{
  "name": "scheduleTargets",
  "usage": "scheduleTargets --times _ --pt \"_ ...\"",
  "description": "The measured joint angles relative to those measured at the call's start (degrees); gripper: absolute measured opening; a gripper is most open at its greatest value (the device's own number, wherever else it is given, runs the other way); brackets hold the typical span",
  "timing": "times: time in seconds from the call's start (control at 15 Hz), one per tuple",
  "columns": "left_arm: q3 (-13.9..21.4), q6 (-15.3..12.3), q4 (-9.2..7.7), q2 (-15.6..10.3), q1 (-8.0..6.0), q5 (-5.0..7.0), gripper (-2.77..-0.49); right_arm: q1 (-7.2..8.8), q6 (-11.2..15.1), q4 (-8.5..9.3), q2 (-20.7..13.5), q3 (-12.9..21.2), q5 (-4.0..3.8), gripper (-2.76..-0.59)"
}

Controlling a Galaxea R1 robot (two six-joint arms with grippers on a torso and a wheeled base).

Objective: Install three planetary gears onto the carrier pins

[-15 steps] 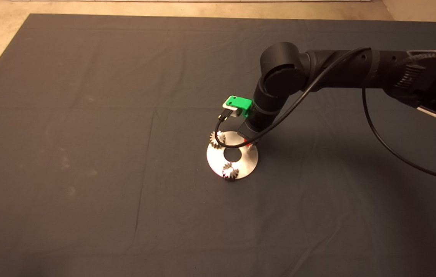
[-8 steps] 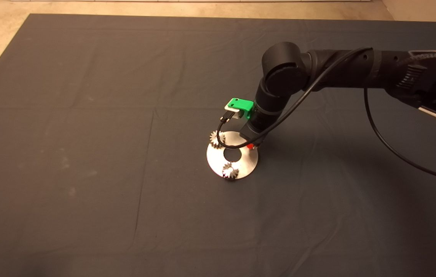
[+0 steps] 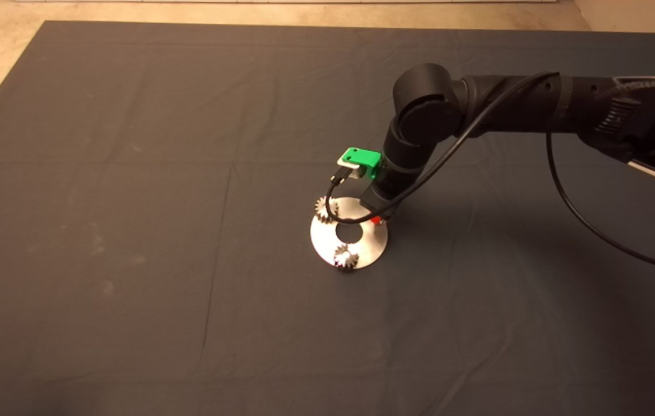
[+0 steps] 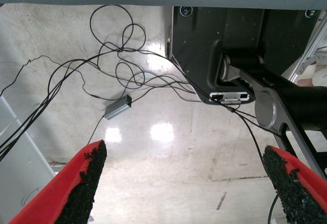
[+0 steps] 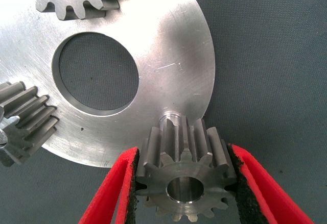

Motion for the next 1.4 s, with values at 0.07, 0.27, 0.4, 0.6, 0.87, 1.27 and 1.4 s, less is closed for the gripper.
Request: scheduleTargets --times 0.07,0.27,0.4,0.6,0.87,1.27,1.4 --pt "0.00 0.00 0.00 0.00 0.00 0.02 -1.09 -0.01 0.00 0.00 0.07 -0.06 -0.13 -2.29" --pt "0.02 0.00 0.00 0.00 -0.01 0.00 -1.09 -0.01 0.00 0.00 0.09 -0.20 -0.11 -2.29" --pt "0.02 0.00 0.00 0.00 -0.01 0.01 -1.09 -0.01 0.00 -0.02 0.11 -0.28 -0.11 -2.29" --pt "0.02 0.00 0.00 -0.04 -0.01 0.00 -1.09 -0.01 0.00 0.00 0.22 -0.75 -0.06 -2.29" --pt "0.02 0.00 0.00 -0.11 -0.01 0.00 -1.09 0.07 0.62 0.28 0.22 -1.70 0.02 -2.29" --pt "0.02 0.00 0.00 -0.11 0.00 0.02 -1.09 0.10 0.95 0.48 0.27 -1.85 0.06 -2.29" --pt "0.02 0.00 0.00 -0.11 -0.01 0.02 -1.09 0.10 1.04 0.48 0.27 -1.79 0.06 -2.29"
